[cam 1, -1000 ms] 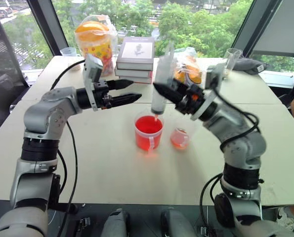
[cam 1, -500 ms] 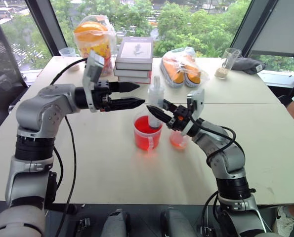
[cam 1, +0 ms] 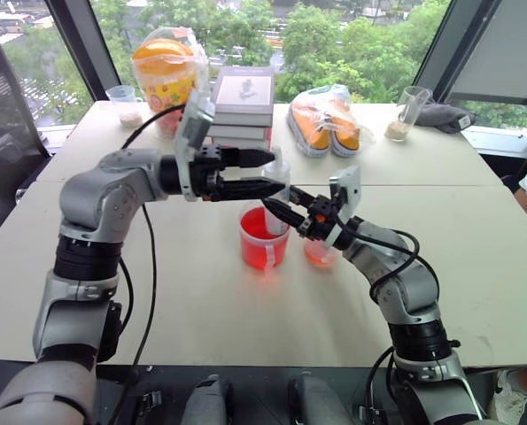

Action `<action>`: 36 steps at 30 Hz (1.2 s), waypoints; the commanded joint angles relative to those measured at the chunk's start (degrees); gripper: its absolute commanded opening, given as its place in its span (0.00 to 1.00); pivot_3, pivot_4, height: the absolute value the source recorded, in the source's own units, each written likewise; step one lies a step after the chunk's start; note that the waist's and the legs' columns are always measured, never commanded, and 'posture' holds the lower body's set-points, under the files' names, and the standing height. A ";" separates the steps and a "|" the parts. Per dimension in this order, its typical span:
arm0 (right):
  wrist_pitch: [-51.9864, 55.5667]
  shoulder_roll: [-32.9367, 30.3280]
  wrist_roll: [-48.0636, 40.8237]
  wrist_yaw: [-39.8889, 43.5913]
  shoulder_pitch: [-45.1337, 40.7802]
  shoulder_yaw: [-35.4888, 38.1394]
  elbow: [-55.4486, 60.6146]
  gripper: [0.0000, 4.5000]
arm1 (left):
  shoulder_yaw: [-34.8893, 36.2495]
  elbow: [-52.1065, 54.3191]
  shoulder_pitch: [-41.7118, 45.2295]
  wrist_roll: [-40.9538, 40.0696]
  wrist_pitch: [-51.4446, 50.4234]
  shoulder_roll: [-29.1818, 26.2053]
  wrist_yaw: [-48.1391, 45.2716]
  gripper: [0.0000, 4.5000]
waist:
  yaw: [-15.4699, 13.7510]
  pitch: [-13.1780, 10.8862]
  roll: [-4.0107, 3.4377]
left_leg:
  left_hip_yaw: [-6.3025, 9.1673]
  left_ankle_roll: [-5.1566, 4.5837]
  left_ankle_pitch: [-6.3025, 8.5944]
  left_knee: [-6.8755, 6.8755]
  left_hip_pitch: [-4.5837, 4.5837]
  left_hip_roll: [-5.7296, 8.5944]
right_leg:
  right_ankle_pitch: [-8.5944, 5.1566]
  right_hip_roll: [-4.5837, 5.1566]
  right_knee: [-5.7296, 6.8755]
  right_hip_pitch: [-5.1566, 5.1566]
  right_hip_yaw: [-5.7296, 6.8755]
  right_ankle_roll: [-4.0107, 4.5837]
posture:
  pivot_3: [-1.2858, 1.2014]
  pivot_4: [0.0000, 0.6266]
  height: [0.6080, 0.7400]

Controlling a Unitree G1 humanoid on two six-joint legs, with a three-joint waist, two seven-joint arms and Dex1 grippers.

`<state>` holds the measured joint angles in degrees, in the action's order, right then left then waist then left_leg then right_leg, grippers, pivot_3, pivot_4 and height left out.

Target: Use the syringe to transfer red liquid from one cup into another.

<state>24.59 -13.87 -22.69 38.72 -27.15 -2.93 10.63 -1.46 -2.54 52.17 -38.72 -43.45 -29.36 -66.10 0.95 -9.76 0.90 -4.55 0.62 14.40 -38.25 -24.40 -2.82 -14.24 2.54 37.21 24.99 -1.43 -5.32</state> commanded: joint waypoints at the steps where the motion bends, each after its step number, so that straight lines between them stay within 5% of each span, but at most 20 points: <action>1: -0.52 -0.25 -0.87 -0.19 -0.39 -0.05 3.17 0.31 | -0.22 -0.25 0.74 0.14 0.91 0.98 -0.24 0.82 | -0.02 0.00 0.00 | 0.00 0.00 0.00 0.00 0.00 0.00 | 0.00 0.00 0.00 0.00 0.00 0.00 | 0.52 0.24 1.00; 4: 0.12 -0.46 -1.13 -0.23 -0.22 -0.40 3.78 0.31 | 0.40 -1.15 1.31 -0.18 1.35 2.78 0.10 0.65 | -0.08 0.00 0.00 | 0.00 0.00 0.00 0.00 0.00 0.00 | 0.00 0.00 -0.01 0.00 0.00 0.00 | 0.52 0.24 1.00; 10: 1.65 -1.06 -1.54 0.14 0.21 -1.07 4.77 0.31 | 0.54 -1.70 1.94 0.77 2.00 3.49 0.80 0.03 | 0.03 0.00 0.00 | 0.01 0.00 0.00 0.00 0.00 0.00 | 0.00 0.00 0.00 0.00 0.00 0.00 | 0.52 0.24 1.00; 11: 1.89 -1.07 -1.72 0.19 0.26 -1.11 4.92 0.31 | 0.53 -1.70 1.94 0.89 2.09 3.35 0.70 0.01 | 0.01 0.00 0.00 | 0.01 0.00 0.00 0.00 0.00 0.00 | 0.00 0.00 0.00 0.00 0.00 0.00 | 0.52 0.24 1.00; 36: 3.36 0.12 -1.97 0.93 0.00 -3.76 3.02 0.31 | 4.11 -8.72 11.92 4.98 8.12 0.99 0.74 0.01 | -0.06 0.00 0.00 | 0.01 0.00 0.00 -0.01 -0.01 0.00 | 0.00 -0.01 -0.01 -0.01 0.01 0.00 | 0.52 0.24 1.00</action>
<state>27.18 -14.02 -24.07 37.53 -27.71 -2.91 13.09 -1.44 -11.65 59.94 -34.14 -39.07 -27.06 -67.31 0.89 -9.76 0.90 -4.54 0.62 14.40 -38.26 -24.41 -2.82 -14.24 2.54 37.20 24.99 -1.43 -5.33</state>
